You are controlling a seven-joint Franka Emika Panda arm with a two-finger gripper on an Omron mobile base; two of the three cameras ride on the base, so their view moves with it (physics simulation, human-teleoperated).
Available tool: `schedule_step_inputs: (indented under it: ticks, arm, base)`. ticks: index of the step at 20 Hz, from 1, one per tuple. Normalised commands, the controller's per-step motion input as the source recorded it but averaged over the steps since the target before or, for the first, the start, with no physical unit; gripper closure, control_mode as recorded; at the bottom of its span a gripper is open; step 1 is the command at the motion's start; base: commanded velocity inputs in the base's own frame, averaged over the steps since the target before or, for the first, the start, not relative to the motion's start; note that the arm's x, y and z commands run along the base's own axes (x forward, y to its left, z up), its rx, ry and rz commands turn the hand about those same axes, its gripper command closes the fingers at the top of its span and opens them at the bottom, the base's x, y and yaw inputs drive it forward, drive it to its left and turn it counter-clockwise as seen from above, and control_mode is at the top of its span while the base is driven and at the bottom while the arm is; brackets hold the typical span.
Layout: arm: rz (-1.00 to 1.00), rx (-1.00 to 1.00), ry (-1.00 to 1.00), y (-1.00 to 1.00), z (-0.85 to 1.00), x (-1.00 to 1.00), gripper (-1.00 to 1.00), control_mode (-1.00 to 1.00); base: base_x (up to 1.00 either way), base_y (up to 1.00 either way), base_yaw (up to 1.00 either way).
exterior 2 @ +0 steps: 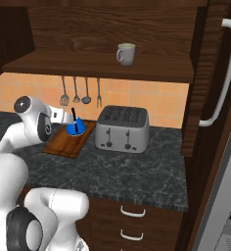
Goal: Pick the kettle from the counter and place it on the tray. Then pick the mug from the cabinet and place it on the tray. Then close the cabinet doors.
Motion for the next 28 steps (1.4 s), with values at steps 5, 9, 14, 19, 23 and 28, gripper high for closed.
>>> schedule_step_inputs:
  ticks: [5, 9, 14, 19, 23, 28]
  arm:
    - [-0.06, 0.00, -0.01, -0.24, 0.48, -0.27, -1.00, -1.00]
    - [-0.12, 0.00, 0.01, -0.26, 0.56, -0.25, -1.00, -1.00]
    - [-0.22, 0.00, 0.07, -0.31, 0.57, -0.19, -1.00, -1.00]
    - [-0.21, 0.00, 0.11, -0.38, 0.54, -0.20, -1.00, -1.00]
    - [-0.21, 0.00, 0.14, -0.38, 0.47, -0.18, -1.00, -1.00]
    - [-0.24, -0.02, 0.08, -0.41, 0.14, -0.03, -1.00, -1.00]
  base:
    - [0.00, 0.00, 0.00]
    - [0.00, 0.00, 0.00]
    - [0.00, 0.00, 0.00]
    - [0.00, 0.00, 0.00]
    - [0.00, 0.00, 0.00]
    - [0.00, 0.00, 0.00]
